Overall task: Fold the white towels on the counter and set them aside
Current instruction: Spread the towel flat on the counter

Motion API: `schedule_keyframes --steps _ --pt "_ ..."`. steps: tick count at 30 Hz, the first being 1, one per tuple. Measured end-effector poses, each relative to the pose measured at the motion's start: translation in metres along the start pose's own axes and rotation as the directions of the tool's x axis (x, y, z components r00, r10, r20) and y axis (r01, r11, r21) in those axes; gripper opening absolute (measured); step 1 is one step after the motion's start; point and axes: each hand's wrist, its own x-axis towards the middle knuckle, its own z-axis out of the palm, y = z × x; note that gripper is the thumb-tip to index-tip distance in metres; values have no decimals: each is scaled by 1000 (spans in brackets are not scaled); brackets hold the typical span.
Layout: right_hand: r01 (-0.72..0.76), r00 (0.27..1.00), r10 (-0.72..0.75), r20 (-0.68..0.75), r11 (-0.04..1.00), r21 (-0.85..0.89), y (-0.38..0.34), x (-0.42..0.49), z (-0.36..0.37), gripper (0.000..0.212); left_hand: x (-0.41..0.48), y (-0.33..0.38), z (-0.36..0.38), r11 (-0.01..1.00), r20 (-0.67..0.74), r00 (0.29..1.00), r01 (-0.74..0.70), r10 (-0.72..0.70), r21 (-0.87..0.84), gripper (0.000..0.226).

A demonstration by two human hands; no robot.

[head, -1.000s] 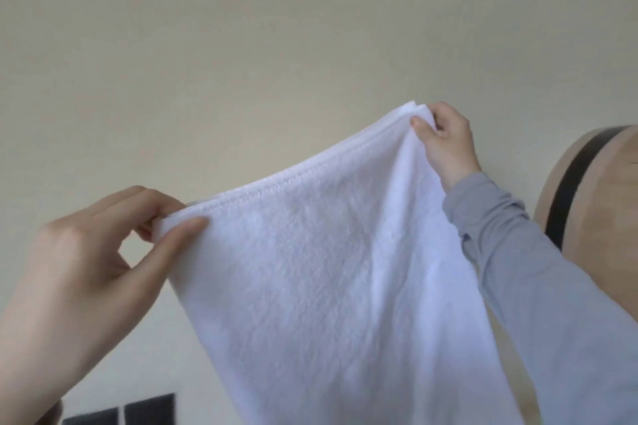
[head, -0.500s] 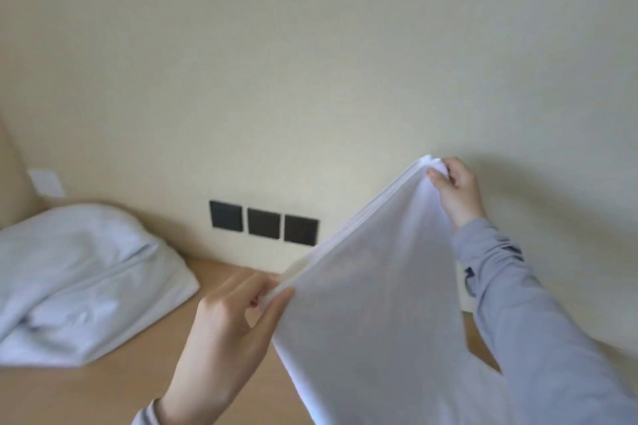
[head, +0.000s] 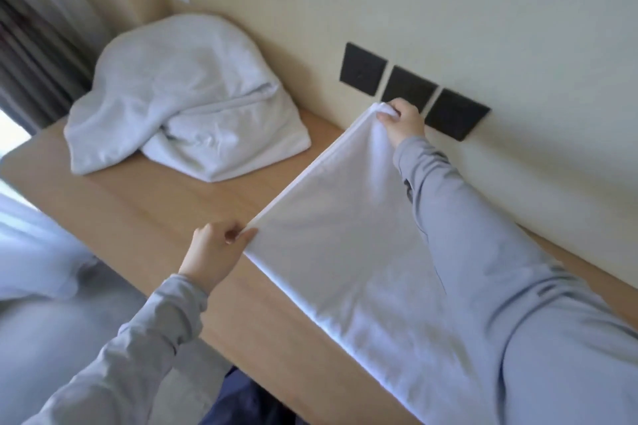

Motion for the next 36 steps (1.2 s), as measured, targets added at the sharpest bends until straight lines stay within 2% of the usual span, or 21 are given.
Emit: schedule_keyframes --steps 3,6,8,11,14,17,18,20,22,23,25,26,27,30,31,32,35,36 --pt "-75 995 82 61 991 -114 3 12 48 29 5 -33 3 992 89 988 122 -123 19 18" --pt "-78 980 117 163 970 -230 9 14 94 17 6 -66 -1 978 164 964 202 -209 56 21" --pt "-34 966 104 238 960 -278 10 12 122 10 5 -87 -5 974 207 952 212 -224 79 19" --pt "-2 942 95 322 960 -279 14 10 161 16 -1 -115 -9 973 241 947 184 -213 140 17" --pt "48 936 85 341 931 -362 20 8 188 7 -8 -136 -9 955 217 945 198 -246 219 16" --pt "122 960 24 280 862 -492 24 0 196 28 -12 -142 -6 915 146 949 218 -280 340 17" --pt "160 968 -24 250 826 -541 24 -5 196 30 -12 -138 -4 906 106 959 206 -262 370 27" --pt "274 960 -185 212 787 -553 20 -23 195 30 -10 -122 7 896 53 995 56 -88 440 38" --pt "477 879 -416 232 773 -418 12 -59 201 32 -7 -96 27 859 149 984 -161 100 485 47" --pt "605 796 -540 276 735 -307 10 -83 205 32 -6 -86 39 838 220 963 -247 157 486 52" --pt "813 561 -719 411 572 -109 19 -131 213 34 -4 -77 59 814 316 933 -316 174 488 58" --pt "865 454 -739 498 501 -45 27 -150 214 35 -3 -78 65 808 341 929 -307 141 502 59" --pt "884 383 -721 577 467 -3 36 -163 213 38 -2 -83 67 802 358 928 -289 102 523 60" --pt "918 280 -644 712 397 -2 56 -152 209 47 -5 -102 72 796 356 929 -291 102 531 68" --pt "929 275 -620 735 368 -37 59 -136 208 50 -6 -107 74 801 334 932 -304 138 516 69" --pt "928 308 -592 745 361 -98 61 -115 208 53 -6 -110 76 807 312 935 -312 168 501 69" --pt "836 520 -414 747 426 -345 64 -42 200 62 -6 -116 80 821 244 943 -318 224 474 71" --pt "810 560 -361 746 426 -402 64 -25 197 63 -6 -117 81 821 229 945 -318 234 474 71"
